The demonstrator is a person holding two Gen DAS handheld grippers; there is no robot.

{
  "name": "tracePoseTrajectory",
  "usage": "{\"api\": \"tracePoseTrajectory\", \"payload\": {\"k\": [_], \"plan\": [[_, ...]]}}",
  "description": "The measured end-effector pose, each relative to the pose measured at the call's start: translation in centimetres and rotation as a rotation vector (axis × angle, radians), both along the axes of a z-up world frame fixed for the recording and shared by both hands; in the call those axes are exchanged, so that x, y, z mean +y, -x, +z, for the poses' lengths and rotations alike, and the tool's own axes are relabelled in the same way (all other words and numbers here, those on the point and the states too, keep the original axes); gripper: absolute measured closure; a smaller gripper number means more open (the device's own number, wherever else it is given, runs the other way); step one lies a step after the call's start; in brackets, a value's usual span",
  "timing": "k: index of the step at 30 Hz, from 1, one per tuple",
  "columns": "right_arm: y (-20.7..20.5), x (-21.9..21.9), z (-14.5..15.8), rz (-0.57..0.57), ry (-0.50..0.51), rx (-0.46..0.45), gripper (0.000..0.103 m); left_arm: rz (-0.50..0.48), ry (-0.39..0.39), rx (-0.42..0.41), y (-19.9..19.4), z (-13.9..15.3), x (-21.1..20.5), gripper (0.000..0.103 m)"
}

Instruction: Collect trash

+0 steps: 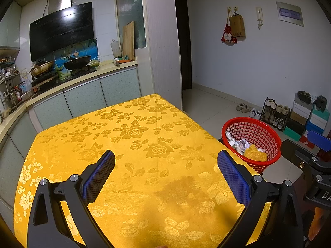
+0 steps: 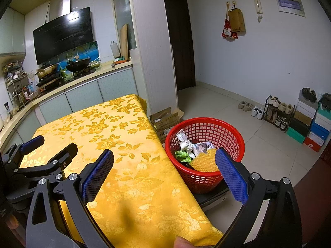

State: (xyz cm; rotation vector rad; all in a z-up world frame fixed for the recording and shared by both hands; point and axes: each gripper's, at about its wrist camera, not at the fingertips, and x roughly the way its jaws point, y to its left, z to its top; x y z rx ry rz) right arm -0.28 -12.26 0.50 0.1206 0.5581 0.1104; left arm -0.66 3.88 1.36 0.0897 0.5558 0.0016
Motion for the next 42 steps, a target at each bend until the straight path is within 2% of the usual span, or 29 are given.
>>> {"api": "tracePoseTrajectory", "payload": {"k": [25, 32, 35, 39, 42], "plan": [[-0.1, -0.1, 0.1, 0.000, -0.002, 0.004, 0.007, -0.001, 0.000, -0.002, 0.1, 0.0, 0.0, 0.007], [-0.1, -0.2, -0.1, 0.000, -0.007, 0.013, 0.007, -0.023, 0.012, -0.031, 0.6, 0.4, -0.1, 0.007], [0.2, 0.1, -0.5, 0.003, -0.009, 0.021, 0.007, -0.015, 0.038, 0.001, 0.4, 0.5, 0.3, 0.007], [0.7, 1.7, -1.4, 0.048, -0.011, 0.041, 0.007, 0.079, 0.045, 0.043, 0.7, 0.2, 3.4, 0.007], [0.9, 4.6, -2.5, 0.145, -0.014, 0.082, 0.007, 0.212, 0.037, 0.104, 1.0, -1.1, 7.5, 0.007]]}}
